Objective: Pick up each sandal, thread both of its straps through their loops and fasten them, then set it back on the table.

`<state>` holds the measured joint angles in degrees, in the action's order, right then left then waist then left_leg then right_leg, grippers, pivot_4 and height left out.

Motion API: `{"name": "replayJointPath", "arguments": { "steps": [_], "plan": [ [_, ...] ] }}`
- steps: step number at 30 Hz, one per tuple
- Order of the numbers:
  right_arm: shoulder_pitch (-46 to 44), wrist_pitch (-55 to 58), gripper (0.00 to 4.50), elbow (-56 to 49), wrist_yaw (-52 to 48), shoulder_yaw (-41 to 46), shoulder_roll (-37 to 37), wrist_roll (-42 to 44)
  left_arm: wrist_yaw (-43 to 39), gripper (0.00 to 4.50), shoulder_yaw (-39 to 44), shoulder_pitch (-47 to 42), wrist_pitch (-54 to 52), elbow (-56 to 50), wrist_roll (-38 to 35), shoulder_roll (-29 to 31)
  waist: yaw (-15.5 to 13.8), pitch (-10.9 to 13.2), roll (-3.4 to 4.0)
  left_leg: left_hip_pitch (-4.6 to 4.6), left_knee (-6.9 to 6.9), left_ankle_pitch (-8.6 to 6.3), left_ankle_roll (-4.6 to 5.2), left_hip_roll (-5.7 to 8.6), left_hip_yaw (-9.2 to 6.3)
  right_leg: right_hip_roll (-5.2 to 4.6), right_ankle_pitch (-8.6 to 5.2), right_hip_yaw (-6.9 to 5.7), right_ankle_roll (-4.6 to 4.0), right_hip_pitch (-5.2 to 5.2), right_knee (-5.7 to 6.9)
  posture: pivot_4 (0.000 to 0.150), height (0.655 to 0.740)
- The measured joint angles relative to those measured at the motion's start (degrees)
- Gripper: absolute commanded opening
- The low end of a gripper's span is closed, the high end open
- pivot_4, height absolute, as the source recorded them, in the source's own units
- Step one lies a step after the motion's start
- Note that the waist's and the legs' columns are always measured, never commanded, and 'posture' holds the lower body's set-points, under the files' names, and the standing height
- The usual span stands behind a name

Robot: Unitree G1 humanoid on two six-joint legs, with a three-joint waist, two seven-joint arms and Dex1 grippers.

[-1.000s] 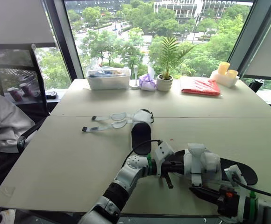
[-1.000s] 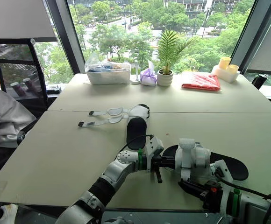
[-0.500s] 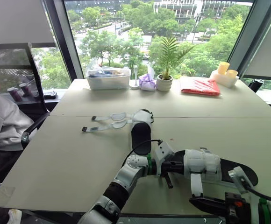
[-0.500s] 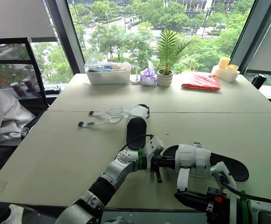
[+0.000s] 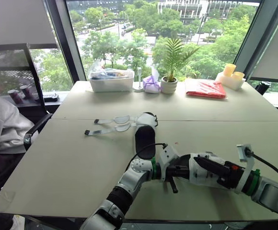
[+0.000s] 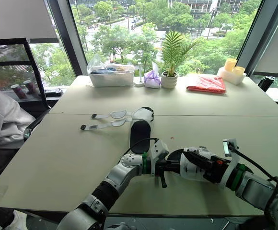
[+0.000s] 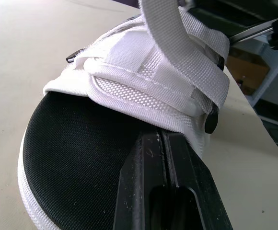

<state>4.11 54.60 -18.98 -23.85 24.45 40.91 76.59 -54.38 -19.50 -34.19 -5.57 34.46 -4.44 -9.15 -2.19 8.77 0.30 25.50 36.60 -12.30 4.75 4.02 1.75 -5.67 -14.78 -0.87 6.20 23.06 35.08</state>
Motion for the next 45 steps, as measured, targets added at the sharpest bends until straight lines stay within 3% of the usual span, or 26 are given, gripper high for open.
{"name": "replayJointPath", "arguments": {
  "steps": [2,6,9,14,18,25,32,35,42,45],
  "plan": [
    [-1.73,-0.13,0.92,1.32,0.61,-0.78,-0.02,-1.69,0.26,0.00,-0.02,0.01,-0.01,0.00,0.05,0.02,0.04,0.00,0.00,-0.03,0.01,0.00,0.00,0.00,0.00,0.00,0.00,0.00,0.00,-0.04,0.00,0.150,0.7388],
    [-2.57,0.06,3.02,1.42,0.35,-1.03,0.30,-3.19,0.37,0.00,-0.03,0.04,0.01,-0.11,0.07,0.17,0.05,-0.01,0.02,-0.04,0.01,0.00,0.00,-0.01,0.00,0.01,0.00,0.00,0.00,-0.04,0.01,0.150,0.7388],
    [-2.92,0.69,4.33,0.62,-0.26,-0.86,1.03,-2.47,0.41,0.00,-0.12,0.12,0.31,-0.51,0.14,0.24,0.05,-0.01,0.02,-0.04,0.03,0.00,0.00,0.00,0.00,0.01,0.01,0.00,0.00,-0.05,0.01,0.150,0.7388],
    [-4.93,1.86,4.42,0.79,-1.05,0.74,3.97,-1.23,0.78,0.00,-0.51,0.85,0.92,-2.16,0.21,1.34,0.02,-0.01,0.02,0.04,0.03,0.00,0.00,0.00,0.00,0.00,0.01,0.00,0.01,0.03,0.01,0.150,0.7388],
    [-9.93,1.58,4.42,2.79,-5.47,1.91,10.55,-3.92,1.90,0.00,-0.37,2.70,-0.22,-7.77,0.17,3.58,0.23,-0.02,0.10,0.09,-0.03,0.03,0.06,-0.01,0.03,0.01,0.01,0.00,0.01,0.16,0.04,0.150,0.7388],
    [-19.02,-5.20,4.42,14.36,-16.74,-6.49,16.27,-20.12,6.52,0.00,2.41,5.08,-3.80,-19.87,-0.15,8.27,-0.03,-0.17,0.35,0.09,-0.05,0.03,0.04,-0.01,0.04,0.00,0.01,0.00,-0.01,0.16,0.04,0.150,0.7388],
    [-24.11,-8.51,4.42,24.74,-28.63,-15.10,16.45,-30.76,7.76,0.00,5.42,8.04,-10.70,-31.06,-3.80,14.17,0.03,-0.21,0.41,0.08,-0.11,-0.01,-0.02,-0.01,0.05,0.00,0.03,0.01,-0.01,0.20,0.06,0.150,0.7388],
    [-24.58,-8.63,3.63,26.70,-31.93,-16.82,16.41,-33.02,7.70,0.00,5.66,10.38,-13.43,-33.45,-4.99,16.32,-0.06,-0.23,0.44,0.07,-0.13,-0.01,-0.03,-0.01,0.04,0.00,0.03,0.01,-0.02,0.21,0.06,0.150,0.7388],
    [-25.65,-8.58,0.03,27.28,-34.55,-17.55,14.17,-35.93,8.53,0.00,4.70,11.46,-16.02,-35.79,-6.33,16.31,0.02,-0.23,0.45,0.05,-0.16,-0.02,-0.04,0.00,0.05,-0.01,0.03,0.02,-0.03,0.21,0.06,0.150,0.7388],
    [-26.51,-8.58,0.03,27.35,-34.98,-17.67,13.33,-36.87,8.74,0.00,4.36,11.57,-16.65,-35.84,-6.45,16.32,0.01,-0.23,0.45,0.06,-0.20,-0.01,-0.04,-0.01,0.06,-0.01,0.04,0.02,-0.03,0.25,0.06,0.150,0.7388]
  ]
}}
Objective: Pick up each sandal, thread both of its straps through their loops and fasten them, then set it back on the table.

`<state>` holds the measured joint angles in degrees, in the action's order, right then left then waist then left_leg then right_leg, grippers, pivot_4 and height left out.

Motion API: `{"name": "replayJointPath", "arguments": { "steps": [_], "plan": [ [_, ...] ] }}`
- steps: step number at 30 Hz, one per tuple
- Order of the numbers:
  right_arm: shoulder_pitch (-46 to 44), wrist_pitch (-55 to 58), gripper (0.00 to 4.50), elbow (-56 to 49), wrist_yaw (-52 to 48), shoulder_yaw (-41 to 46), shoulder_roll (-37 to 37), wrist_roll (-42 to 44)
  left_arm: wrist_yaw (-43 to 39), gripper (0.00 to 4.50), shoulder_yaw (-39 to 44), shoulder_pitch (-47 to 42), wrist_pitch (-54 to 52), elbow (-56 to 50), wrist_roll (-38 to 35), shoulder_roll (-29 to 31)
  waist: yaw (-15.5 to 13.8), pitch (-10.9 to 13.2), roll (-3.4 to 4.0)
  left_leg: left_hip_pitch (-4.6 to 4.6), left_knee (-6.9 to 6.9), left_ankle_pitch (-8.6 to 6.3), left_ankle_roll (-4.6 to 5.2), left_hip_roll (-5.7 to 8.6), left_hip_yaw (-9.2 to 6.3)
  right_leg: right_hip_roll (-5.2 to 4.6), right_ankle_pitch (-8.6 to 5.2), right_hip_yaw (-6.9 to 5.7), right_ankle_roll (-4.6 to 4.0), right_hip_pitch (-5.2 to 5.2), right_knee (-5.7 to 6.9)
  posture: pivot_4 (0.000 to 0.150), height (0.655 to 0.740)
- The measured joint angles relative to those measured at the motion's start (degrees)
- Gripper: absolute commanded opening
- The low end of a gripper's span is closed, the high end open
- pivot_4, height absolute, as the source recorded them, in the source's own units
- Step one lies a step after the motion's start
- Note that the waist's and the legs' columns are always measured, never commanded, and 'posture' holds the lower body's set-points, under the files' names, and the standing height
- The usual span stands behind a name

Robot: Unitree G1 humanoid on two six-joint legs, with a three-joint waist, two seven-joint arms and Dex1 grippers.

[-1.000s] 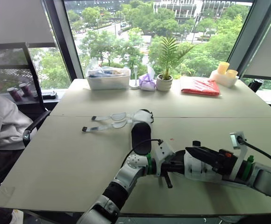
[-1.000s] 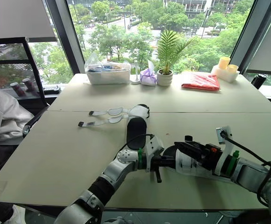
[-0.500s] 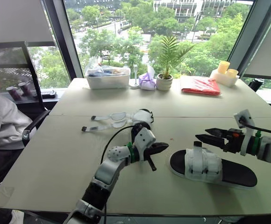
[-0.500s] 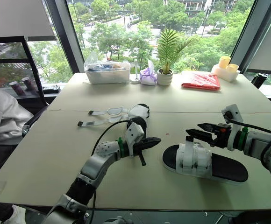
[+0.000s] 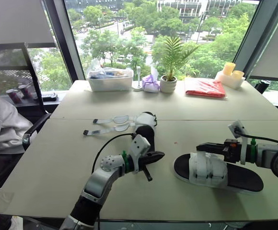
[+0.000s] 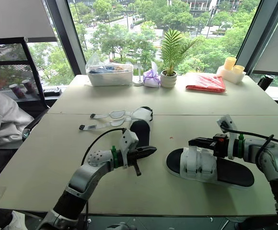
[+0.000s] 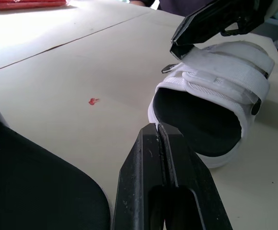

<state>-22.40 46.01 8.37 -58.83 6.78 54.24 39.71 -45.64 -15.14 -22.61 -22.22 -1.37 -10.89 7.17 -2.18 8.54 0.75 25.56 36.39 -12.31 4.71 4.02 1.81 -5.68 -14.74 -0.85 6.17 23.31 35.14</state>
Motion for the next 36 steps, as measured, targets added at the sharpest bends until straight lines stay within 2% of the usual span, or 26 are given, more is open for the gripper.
{"name": "replayJointPath", "arguments": {
  "steps": [5,10,14,17,20,24,26,30,32,36],
  "plan": [
    [-2.82,-1.14,0.03,2.14,-0.71,-3.11,-1.50,-4.27,-0.15,0.00,-0.24,0.79,-1.35,-2.14,-0.84,1.36,0.08,-0.01,0.01,-0.03,-0.05,0.01,-0.02,0.00,0.02,0.00,0.00,0.01,-0.01,0.02,0.00,0.150,0.7388],
    [-6.43,-7.94,0.03,5.25,-3.01,-9.75,-1.41,-13.12,-0.43,0.00,-1.20,1.91,-3.89,-6.49,-2.20,3.67,0.24,-0.02,0.03,-0.15,-0.09,0.03,-0.05,0.00,0.07,0.00,0.02,0.04,-0.04,-0.03,0.01,0.150,0.7388],
    [-7.65,-10.45,0.03,6.75,-3.87,-10.78,-1.42,-16.28,-0.12,0.00,-1.17,2.00,-4.98,-8.60,-2.41,4.66,0.02,-0.02,0.03,-0.18,-0.04,0.03,-0.05,0.00,0.07,0.00,0.06,0.04,-0.13,-0.06,0.00,0.150,0.7388],
    [-7.67,-12.12,0.89,7.43,-3.65,-10.53,-1.44,-17.82,0.57,0.00,-1.04,2.20,-6.06,-10.74,-3.18,5.46,-0.03,-0.02,0.03,-0.18,-0.03,0.03,-0.05,0.01,0.07,-0.01,0.07,0.04,-0.14,-0.05,-0.02,0.150,0.7388],
    [-6.83,-10.02,2.39,7.61,-1.71,-5.30,-1.58,-15.82,0.78,0.00,-0.92,3.43,-7.50,-14.83,-4.59,6.76,-0.06,-0.02,0.03,-0.06,-0.14,0.03,-0.06,0.05,0.11,-0.03,0.08,0.07,-0.12,0.05,0.00,0.150,0.7388],
    [-4.33,-2.51,4.44,4.73,1.22,7.07,-0.58,-9.61,0.51,0.00,-0.98,5.55,-9.31,-19.23,-6.18,9.81,-0.27,-0.02,0.03,-0.06,-0.36,0.01,-0.17,0.03,0.10,-0.02,0.09,0.06,-0.11,0.14,0.04,0.150,0.7388],
    [-0.64,3.92,4.44,1.71,3.07,14.12,0.21,-5.57,0.34,0.00,-0.89,6.68,-10.03,-20.49,-6.89,11.16,-0.30,-0.02,0.04,-0.08,-0.39,-0.01,-0.20,0.03,0.08,-0.02,0.08,0.06,-0.12,0.14,0.04,0.150,0.7388],
    [14.94,18.43,4.44,-10.07,4.80,27.88,-0.64,3.80,0.64,0.00,-0.18,7.27,-10.17,-21.64,-8.04,12.69,-0.24,-0.03,0.05,-0.08,-0.37,-0.03,-0.18,0.03,0.06,-0.03,0.07,0.07,-0.12,0.06,-0.02,0.150,0.7388],
    [20.66,23.46,4.44,-14.28,6.14,32.14,-2.99,7.15,0.79,0.00,0.44,7.27,-10.17,-21.80,-8.51,13.10,0.03,-0.05,0.10,-0.11,-0.32,-0.02,-0.17,0.03,0.11,-0.04,0.06,0.10,-0.13,0.05,-0.03,0.150,0.7388],
    [26.65,27.85,4.44,-20.67,10.50,37.53,-8.75,11.51,0.86,0.00,0.40,7.15,-9.92,-21.63,-8.58,13.28,0.34,-0.04,0.08,-0.23,-0.24,-0.02,-0.17,0.01,0.11,-0.02,0.05,0.10,-0.13,-0.01,0.01,0.150,0.7388]
  ]
}}
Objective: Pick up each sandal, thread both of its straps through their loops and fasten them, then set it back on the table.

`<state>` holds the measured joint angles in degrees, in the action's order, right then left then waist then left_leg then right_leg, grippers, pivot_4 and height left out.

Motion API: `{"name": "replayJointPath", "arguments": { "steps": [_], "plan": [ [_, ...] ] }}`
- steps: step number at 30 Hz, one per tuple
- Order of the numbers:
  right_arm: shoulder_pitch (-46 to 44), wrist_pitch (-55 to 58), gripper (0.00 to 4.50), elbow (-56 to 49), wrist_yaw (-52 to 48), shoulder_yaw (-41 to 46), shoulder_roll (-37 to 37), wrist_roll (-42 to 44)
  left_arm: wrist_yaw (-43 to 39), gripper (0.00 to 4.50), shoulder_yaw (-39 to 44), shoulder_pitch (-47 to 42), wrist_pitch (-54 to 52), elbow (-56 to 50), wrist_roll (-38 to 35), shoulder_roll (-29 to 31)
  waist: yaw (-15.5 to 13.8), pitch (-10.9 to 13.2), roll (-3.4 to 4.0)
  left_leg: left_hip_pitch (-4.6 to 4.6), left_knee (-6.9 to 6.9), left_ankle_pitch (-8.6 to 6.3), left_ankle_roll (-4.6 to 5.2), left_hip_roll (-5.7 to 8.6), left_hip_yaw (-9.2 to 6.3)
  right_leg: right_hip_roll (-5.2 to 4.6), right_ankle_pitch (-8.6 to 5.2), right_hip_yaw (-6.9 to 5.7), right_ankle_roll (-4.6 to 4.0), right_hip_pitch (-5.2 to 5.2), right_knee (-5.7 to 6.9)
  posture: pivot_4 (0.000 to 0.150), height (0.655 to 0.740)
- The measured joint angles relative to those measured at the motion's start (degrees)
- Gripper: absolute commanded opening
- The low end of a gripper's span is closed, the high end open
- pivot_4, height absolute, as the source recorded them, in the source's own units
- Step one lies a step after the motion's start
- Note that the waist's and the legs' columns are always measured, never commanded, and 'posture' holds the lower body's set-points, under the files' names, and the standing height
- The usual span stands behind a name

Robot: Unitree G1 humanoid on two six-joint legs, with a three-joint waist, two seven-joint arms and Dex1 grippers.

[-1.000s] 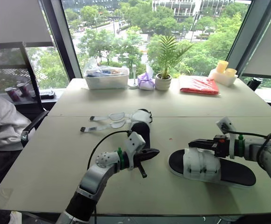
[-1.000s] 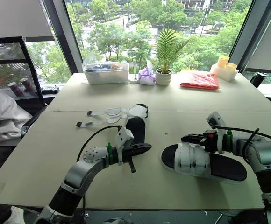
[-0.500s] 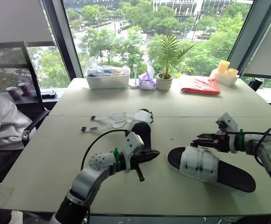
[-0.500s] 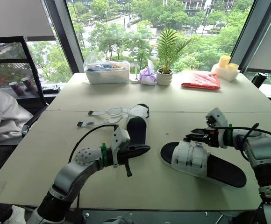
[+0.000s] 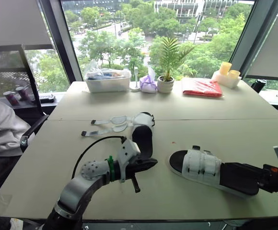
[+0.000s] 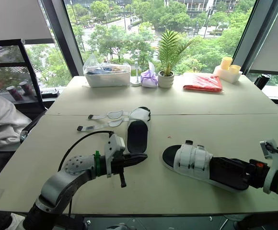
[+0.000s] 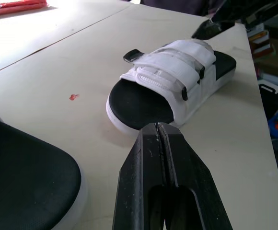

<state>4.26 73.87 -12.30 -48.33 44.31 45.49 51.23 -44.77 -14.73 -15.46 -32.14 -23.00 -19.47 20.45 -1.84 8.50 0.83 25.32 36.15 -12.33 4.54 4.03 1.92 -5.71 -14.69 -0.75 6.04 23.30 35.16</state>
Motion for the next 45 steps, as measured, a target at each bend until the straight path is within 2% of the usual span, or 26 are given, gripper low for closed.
{"name": "replayJointPath", "arguments": {
  "steps": [5,12,15,18,19,22,26,29,31,35,38,42,45],
  "plan": [
    [0.89,2.58,4.44,-2.54,6.17,0.87,-6.07,4.33,0.56,0.00,-0.12,-0.01,0.13,1.09,0.07,-0.46,-0.06,-0.03,0.04,0.01,0.03,0.00,0.00,0.00,0.00,0.00,0.00,0.00,0.00,0.02,0.00,0.150,0.7388],
    [-3.09,3.25,4.44,-0.47,12.27,0.13,-11.16,8.75,1.73,0.00,-0.20,0.32,0.37,1.62,0.10,-0.87,-0.26,-0.02,0.03,0.05,0.00,0.01,0.00,0.00,0.00,-0.01,0.00,0.00,0.00,0.07,-0.02,0.150,0.7388],
    [-5.11,2.69,3.58,1.77,13.76,-2.81,-12.65,8.77,2.33,0.00,-0.22,1.35,0.52,1.61,0.16,-0.86,-0.23,-0.02,0.04,0.05,0.01,0.00,0.00,0.00,0.00,-0.01,0.00,0.00,-0.01,0.06,-0.02,0.150,0.7388],
    [-5.91,1.58,2.23,2.64,14.14,-5.50,-13.19,8.79,2.78,0.00,-0.20,1.83,0.54,1.61,0.24,-0.62,-0.31,-0.02,0.04,0.05,0.00,0.00,0.00,0.00,0.00,-0.01,0.00,0.00,-0.01,0.06,-0.01,0.150,0.7388],
    [-6.65,1.18,1.53,2.68,14.19,-6.00,-13.20,8.97,3.01,0.00,-0.21,1.84,0.54,1.60,0.24,-0.61,-0.24,-0.02,0.04,0.05,0.01,0.00,0.00,0.00,0.00,-0.01,0.00,0.00,-0.01,0.05,-0.02,0.150,0.7388],
    [-8.03,-0.11,0.04,3.39,14.44,-7.13,-13.36,9.69,3.47,0.00,-0.21,1.88,0.55,1.56,0.24,-0.61,-0.19,-0.02,0.04,0.04,0.02,0.00,0.00,0.00,0.00,-0.01,0.00,0.00,-0.01,0.04,-0.02,0.150,0.7388],
    [-9.06,-1.83,0.01,4.18,16.40,-7.45,-15.48,10.33,3.81,0.00,-0.21,1.91,0.55,1.54,0.23,-0.60,-0.03,-0.02,0.03,0.03,0.00,0.00,0.00,0.00,0.00,-0.01,0.00,0.00,-0.01,0.05,-0.01,0.150,0.7388],
    [-11.73,-5.67,0.01,5.52,22.17,-5.69,-20.43,11.04,4.25,0.00,-0.35,1.56,0.73,1.61,0.30,-1.21,0.77,-0.02,0.05,0.04,0.00,0.00,0.00,0.01,0.00,-0.01,0.00,0.00,0.00,0.06,0.01,0.150,0.7388],
    [-15.43,-11.44,0.01,7.60,29.19,-1.92,-23.96,11.04,4.99,0.00,-0.38,0.80,1.58,2.38,0.69,-2.33,1.01,-0.01,0.09,0.06,0.02,0.01,0.00,0.04,0.00,-0.01,0.01,0.00,0.01,0.07,0.01,0.150,0.7388],
    [-22.25,-22.87,0.01,9.51,38.59,3.87,-25.42,10.76,6.10,0.00,-0.39,-0.52,2.75,4.47,1.62,-3.95,1.10,-0.01,0.13,0.07,-0.07,0.01,-0.01,0.06,0.01,-0.01,0.07,0.00,0.11,0.14,0.04,0.150,0.7388],
    [-27.49,-33.24,0.01,14.02,44.24,6.15,-26.24,7.66,7.12,0.00,-0.48,-1.21,4.15,6.32,2.58,-5.93,1.13,-0.01,0.14,0.06,-0.15,0.04,-0.07,0.06,0.02,0.01,0.11,-0.01,0.19,0.19,0.10,0.150,0.7388],
    [-31.55,-43.06,0.01,23.16,46.78,4.77,-26.26,1.29,8.00,0.00,-0.70,-1.59,5.19,8.18,3.47,-7.39,1.24,-0.01,0.15,0.05,-0.15,0.13,-0.19,0.05,0.02,0.03,0.11,-0.01,0.19,0.21,0.20,0.150,0.7388],
    [-37.15,-51.48,0.01,36.05,46.79,3.04,-26.22,-4.02,9.46,0.00,-0.99,-2.08,5.67,8.64,4.40,-8.76,1.72,0.00,0.20,0.01,-0.05,0.17,-0.22,0.05,0.03,0.04,0.10,-0.01,0.16,0.17,0.27,0.150,0.7388]
  ]
}}
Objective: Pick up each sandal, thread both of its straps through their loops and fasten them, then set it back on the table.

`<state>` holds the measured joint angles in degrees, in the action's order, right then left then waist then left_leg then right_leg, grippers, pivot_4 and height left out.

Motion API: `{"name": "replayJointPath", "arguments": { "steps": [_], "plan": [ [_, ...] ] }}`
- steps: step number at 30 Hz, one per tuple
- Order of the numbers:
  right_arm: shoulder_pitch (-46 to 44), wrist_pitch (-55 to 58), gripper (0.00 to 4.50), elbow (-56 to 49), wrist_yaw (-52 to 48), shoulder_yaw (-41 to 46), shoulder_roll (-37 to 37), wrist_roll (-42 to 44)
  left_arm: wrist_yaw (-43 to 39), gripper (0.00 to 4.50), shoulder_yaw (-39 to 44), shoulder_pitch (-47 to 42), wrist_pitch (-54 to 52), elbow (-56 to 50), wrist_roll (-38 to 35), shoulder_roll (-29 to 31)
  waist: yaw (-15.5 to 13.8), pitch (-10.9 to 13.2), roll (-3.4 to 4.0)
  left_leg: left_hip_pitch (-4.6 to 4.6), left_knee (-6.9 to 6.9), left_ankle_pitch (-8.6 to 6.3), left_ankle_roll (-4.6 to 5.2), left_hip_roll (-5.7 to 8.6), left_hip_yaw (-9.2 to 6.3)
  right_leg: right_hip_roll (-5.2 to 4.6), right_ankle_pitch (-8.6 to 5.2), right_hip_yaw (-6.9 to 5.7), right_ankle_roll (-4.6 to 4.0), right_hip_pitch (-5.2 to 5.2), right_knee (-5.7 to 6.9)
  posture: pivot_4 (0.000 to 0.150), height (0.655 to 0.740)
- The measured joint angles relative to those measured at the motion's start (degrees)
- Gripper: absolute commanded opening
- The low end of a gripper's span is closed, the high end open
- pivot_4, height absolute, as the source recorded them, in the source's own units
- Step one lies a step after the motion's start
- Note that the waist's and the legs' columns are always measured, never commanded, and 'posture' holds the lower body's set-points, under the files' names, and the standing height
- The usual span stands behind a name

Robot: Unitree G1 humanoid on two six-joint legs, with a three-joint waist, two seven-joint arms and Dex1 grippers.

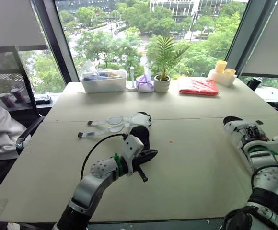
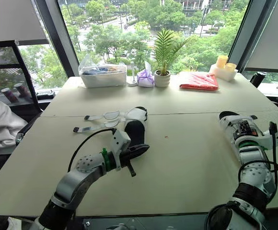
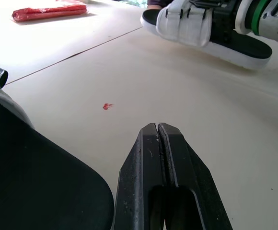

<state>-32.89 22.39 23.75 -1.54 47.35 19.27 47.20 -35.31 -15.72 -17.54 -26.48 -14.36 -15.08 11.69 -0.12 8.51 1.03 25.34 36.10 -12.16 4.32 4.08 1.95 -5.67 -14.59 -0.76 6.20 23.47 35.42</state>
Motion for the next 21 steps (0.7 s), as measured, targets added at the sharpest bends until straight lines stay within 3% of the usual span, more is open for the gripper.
{"name": "replayJointPath", "arguments": {
  "steps": [5,9,13,21],
  "plan": [
    [-3.93,-7.37,2.37,8.78,-0.47,-2.65,1.33,-4.65,2.93,0.00,-0.21,-0.04,0.69,0.02,0.96,-1.40,0.61,0.00,0.00,-0.03,0.00,0.01,0.01,-0.01,-0.01,0.00,0.01,0.00,0.02,-0.02,0.07,0.150,0.7388],
    [-2.13,-8.34,4.44,8.18,-0.88,-4.52,1.90,-6.36,6.09,0.00,1.34,1.10,0.72,0.01,1.58,-2.00,0.65,0.00,0.00,-0.02,-0.06,0.06,0.11,-0.01,-0.01,0.00,0.02,0.00,0.04,0.00,0.06,0.150,0.7388],
    [5.37,-4.82,4.44,-1.59,-0.94,-7.28,1.79,-6.46,9.93,0.00,2.85,2.50,0.80,-0.02,2.18,-3.22,0.38,0.00,0.00,0.02,-0.04,-0.01,0.02,-0.01,-0.01,-0.04,0.02,0.00,0.04,0.01,0.03,0.150,0.7388],
    [24.46,3.31,4.44,-35.40,0.18,-14.82,1.69,-6.47,16.65,0.00,8.91,4.76,1.10,-0.46,2.49,-4.56,0.65,0.00,0.00,-0.01,-0.02,-0.02,0.01,-0.04,-0.02,0.00,0.00,0.00,0.03,0.06,0.12,0.150,0.7388]
  ]
}}
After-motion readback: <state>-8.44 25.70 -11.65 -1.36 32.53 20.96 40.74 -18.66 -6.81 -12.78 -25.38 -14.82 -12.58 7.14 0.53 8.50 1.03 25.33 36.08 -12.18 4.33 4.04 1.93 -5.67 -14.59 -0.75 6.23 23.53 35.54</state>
